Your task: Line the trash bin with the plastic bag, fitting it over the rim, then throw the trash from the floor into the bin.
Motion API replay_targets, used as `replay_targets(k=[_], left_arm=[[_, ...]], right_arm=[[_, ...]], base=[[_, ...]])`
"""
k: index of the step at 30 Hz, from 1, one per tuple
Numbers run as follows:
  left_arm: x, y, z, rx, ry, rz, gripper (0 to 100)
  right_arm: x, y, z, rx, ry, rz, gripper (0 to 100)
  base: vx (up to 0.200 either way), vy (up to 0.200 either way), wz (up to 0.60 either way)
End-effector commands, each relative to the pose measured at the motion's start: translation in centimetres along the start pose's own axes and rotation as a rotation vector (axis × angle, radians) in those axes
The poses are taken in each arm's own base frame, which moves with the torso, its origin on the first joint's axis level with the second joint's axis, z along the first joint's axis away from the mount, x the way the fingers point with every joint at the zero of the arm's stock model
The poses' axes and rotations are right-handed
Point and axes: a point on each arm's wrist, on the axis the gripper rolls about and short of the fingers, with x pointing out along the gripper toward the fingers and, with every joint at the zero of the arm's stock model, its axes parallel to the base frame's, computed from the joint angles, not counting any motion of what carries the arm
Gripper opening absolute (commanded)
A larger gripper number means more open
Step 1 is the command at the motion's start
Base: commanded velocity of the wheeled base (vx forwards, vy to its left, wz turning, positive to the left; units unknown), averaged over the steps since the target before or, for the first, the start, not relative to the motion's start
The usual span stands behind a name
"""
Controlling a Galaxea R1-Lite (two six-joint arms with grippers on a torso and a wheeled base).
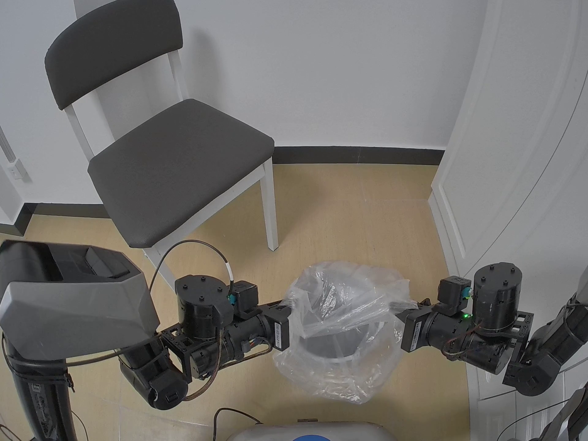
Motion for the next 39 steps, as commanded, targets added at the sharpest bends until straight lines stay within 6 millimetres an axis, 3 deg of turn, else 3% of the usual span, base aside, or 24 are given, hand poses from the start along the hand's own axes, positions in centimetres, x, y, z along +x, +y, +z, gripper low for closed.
replay_targets(k=[1,10,17,24,28,30,31,39], left_arm=[[-1.0,-0.6,0.5,0.004,-0.005,-0.018,0],[-3.1,-2.4,2.5,0.011,0.012,-0.053,0],[-1.3,-2.1,1.6,-0.093,0.053,-0.048,0],[0.2,-0.6,0.6,-0.134,0.081,-0.01,0],[1.2,-0.2,0.3,-0.189,0.122,0.004,0],[1.3,-0.1,0.3,-0.193,0.125,0.006,0],[2.2,0.4,0.0,-0.221,0.131,0.021,0],[6.7,4.3,-0.5,-0.431,0.039,0.129,0]], right_arm=[[-0.6,1.0,-0.3,-0.012,0.011,0.038,0],[-1.8,1.9,0.4,0.009,0.032,0.068,0],[-0.6,1.2,0.8,0.071,0.071,0.02,0],[1.5,-1.2,1.2,0.164,0.107,-0.01,0],[4.3,-2.9,1.0,0.253,0.127,-0.063,0],[4.4,-3.0,1.0,0.26,0.127,-0.067,0],[5.9,-3.9,0.9,0.316,0.135,-0.098,0],[10.7,-6.0,0.8,0.52,0.098,-0.174,0]], base=[[0.0,0.0,0.0],[0.0,0.0,0.0],[0.0,0.0,0.0],[0.0,0.0,0.0],[0.0,0.0,0.0],[0.0,0.0,0.0],[0.0,0.0,0.0],[0.0,0.0,0.0]])
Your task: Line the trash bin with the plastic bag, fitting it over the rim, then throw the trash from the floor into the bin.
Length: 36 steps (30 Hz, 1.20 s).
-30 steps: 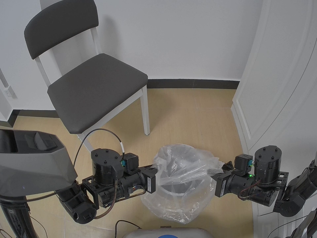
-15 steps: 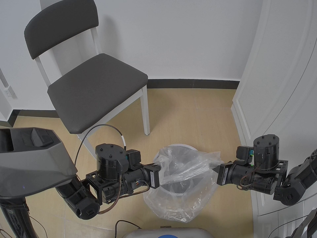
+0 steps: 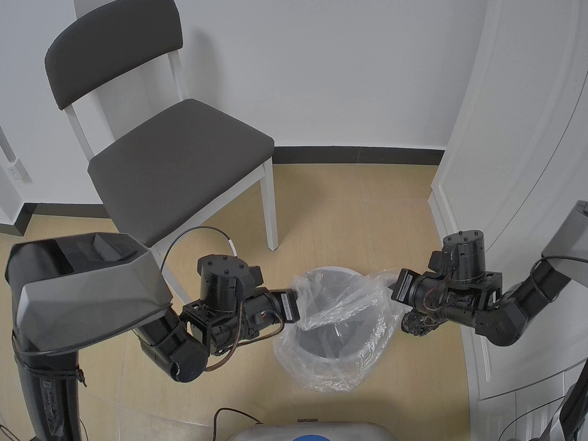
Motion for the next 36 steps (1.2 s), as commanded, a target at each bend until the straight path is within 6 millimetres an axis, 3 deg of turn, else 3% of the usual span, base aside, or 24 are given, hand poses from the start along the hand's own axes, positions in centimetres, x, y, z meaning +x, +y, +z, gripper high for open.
replay_targets(k=[1,4,10,15,25,36], left_arm=[[3.6,3.1,-0.1,-0.132,-0.054,0.08,0],[4.8,4.1,0.1,-0.164,-0.09,0.118,0],[4.7,4.8,0.4,-0.177,-0.054,0.174,0],[4.1,4.6,1.3,-0.174,-0.043,0.191,0],[3.8,4.9,1.0,-0.132,-0.004,0.217,0],[2.8,6.5,0.7,-0.025,0.03,0.268,0]], right_arm=[[4.3,-2.0,0.2,0.123,-0.017,-0.073,0],[5.8,-3.0,1.4,0.186,-0.085,-0.122,0],[6.4,-4.3,1.7,0.205,-0.091,-0.152,0],[6.3,-4.3,1.2,0.198,-0.077,-0.157,0],[6.0,-4.3,1.6,0.198,-0.087,-0.158,0],[5.6,-5.3,1.6,0.132,-0.077,-0.189,0]], base=[[0.0,0.0,0.0],[0.0,0.0,0.0],[0.0,0.0,0.0],[0.0,0.0,0.0],[0.0,0.0,0.0],[0.0,0.0,0.0]])
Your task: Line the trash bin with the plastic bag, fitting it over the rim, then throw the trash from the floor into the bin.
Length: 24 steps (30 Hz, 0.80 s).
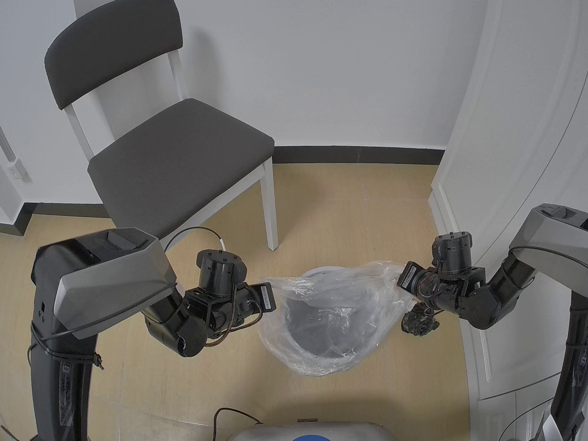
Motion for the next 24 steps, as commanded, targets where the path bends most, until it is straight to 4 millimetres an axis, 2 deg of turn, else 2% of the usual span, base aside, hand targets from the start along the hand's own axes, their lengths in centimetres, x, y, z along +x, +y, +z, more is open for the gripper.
replay_targets(k=[1,9,24], left_arm=[[-0.4,0.3,0.2,0.007,-0.001,0.009,0],[-1.3,0.9,-0.3,0.055,0.061,0.039,0],[-1.5,1.2,-0.9,0.107,0.087,0.045,0]], right_arm=[[-0.1,-0.3,0.3,-0.003,-0.004,-0.008,0],[-1.0,-1.6,0.3,-0.103,0.014,-0.04,0],[-1.0,-1.7,0.0,-0.121,0.019,-0.044,0]], base=[[0.0,0.0,0.0],[0.0,0.0,0.0],[0.0,0.0,0.0]])
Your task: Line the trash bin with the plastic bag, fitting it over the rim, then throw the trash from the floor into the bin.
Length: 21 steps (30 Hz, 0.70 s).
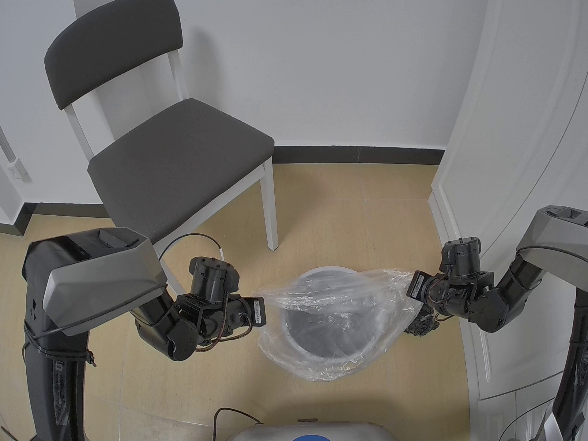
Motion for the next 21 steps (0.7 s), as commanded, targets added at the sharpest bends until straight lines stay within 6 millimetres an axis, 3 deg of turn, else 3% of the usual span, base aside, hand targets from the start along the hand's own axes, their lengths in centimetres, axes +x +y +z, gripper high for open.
replay_targets(k=[1,21], left_arm=[[0.0,0.01,0.09,-0.001,-0.006,-0.001,0],[-0.35,0.74,-0.02,0.037,0.009,0.021,0]], right_arm=[[-0.04,0.09,0.1,0.001,-0.005,0.004,0],[-0.29,-0.12,-0.04,-0.038,-0.005,-0.011,0]], base=[[0.0,0.0,0.0],[0.0,0.0,0.0]])
